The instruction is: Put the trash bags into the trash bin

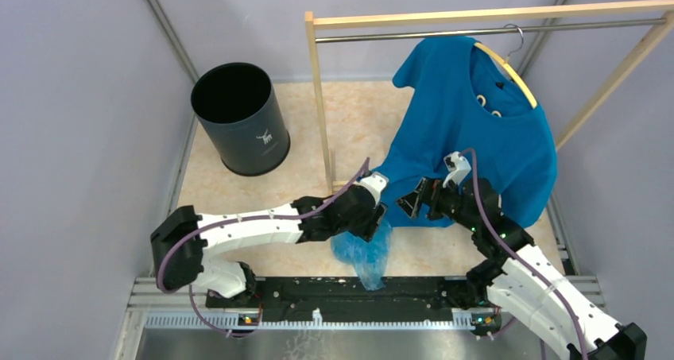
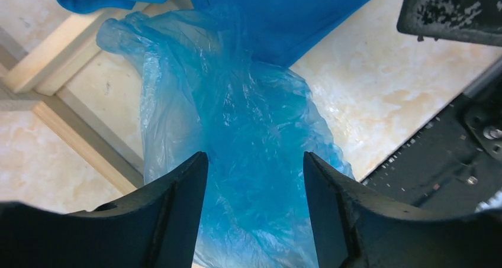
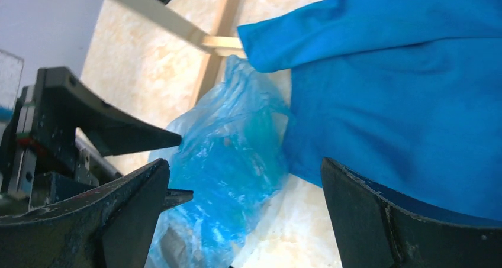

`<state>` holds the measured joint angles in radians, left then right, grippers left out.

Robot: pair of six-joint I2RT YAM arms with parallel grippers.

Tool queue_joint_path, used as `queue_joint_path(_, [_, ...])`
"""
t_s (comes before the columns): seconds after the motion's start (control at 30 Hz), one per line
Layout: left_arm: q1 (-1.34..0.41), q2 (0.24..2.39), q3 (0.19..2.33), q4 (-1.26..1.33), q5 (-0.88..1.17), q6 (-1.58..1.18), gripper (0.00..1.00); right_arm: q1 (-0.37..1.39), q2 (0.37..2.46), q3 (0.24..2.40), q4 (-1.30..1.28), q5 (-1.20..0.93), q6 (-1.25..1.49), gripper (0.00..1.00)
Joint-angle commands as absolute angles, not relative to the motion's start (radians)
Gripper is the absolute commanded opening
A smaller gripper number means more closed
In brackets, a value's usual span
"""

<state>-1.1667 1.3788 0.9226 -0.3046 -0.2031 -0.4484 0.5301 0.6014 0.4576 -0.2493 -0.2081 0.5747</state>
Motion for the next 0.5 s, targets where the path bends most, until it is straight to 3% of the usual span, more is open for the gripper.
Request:
queue_joint_path(0.0, [-1.215, 1.463, 1.025, -0.359, -0.406, -0.397, 0.64, 0.537, 0.567, 0.456, -0.279, -0.046, 0.558, 0.99])
queue_joint_path(0.1, [-1.244, 1.555, 1.112, -0.463, -0.505, -0.405, 0.49, 0.538, 0.557, 0.445, -0.286, -0.045, 0.566, 0.99])
queue_joint_path(0.17, [-1.248, 1.59, 1.154, -0.551, -0.585, -0.442, 0.33, 0.538, 0.56, 0.438, -0.287, -0.061, 0.569, 0.99])
queue_joint_path(0.27, [-1.248, 1.561, 1.145, -0.594, -0.65, -0.454, 0.17, 0.538, 0.59, 0.429, -0.281, -0.101, 0.564, 0.99])
queue_joint_path(0.47, [-1.212, 1.344, 1.03, -0.57, -0.628, -0.469, 0.08, 0.595, 0.723, 0.43, -0.205, -0.22, 0.552, 0.99])
